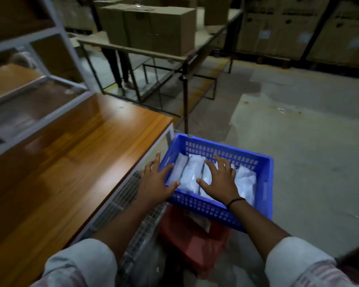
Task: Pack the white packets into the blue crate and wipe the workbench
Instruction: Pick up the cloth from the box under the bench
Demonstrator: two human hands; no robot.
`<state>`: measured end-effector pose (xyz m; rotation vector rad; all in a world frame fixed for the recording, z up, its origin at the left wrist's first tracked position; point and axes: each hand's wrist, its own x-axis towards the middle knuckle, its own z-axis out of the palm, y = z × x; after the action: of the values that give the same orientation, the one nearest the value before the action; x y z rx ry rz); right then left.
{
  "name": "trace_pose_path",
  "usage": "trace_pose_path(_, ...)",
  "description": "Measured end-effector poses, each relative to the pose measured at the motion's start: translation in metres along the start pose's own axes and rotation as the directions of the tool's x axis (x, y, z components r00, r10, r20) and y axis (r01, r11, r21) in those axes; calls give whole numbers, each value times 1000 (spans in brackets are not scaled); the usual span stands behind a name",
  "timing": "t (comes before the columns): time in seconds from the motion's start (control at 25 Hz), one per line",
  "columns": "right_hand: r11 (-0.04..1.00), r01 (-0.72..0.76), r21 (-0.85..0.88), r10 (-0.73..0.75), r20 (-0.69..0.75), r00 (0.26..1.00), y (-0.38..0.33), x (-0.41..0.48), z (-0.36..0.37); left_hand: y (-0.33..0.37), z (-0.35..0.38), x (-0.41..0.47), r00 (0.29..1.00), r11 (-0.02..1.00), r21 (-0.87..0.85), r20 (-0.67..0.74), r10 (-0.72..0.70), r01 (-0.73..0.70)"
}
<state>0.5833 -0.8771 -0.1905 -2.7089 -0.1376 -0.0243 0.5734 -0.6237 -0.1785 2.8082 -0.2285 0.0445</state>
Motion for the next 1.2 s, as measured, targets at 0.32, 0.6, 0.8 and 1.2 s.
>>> trace_pose_path(0.32,898,403,177,-417,51,907,-189,-57,39,-61,-86,-182,882,918,-20,-270,-387,396)
trace_pose_path(0.6,724,652,224,-679,67,731,-352,-160,60,-130,-149,-359,657,749,-96,-417,-628,656)
trace_pose_path(0.8,585,752,303,-801,67,595,-474,-280,98,-185,-175,-541,443,555,-166,-439,-782,815)
trace_pose_path(1.2,107,763,638,-957,275,-96,-661,-607,211,-181,-140,-938,-206,48,-523,-417,-885,851)
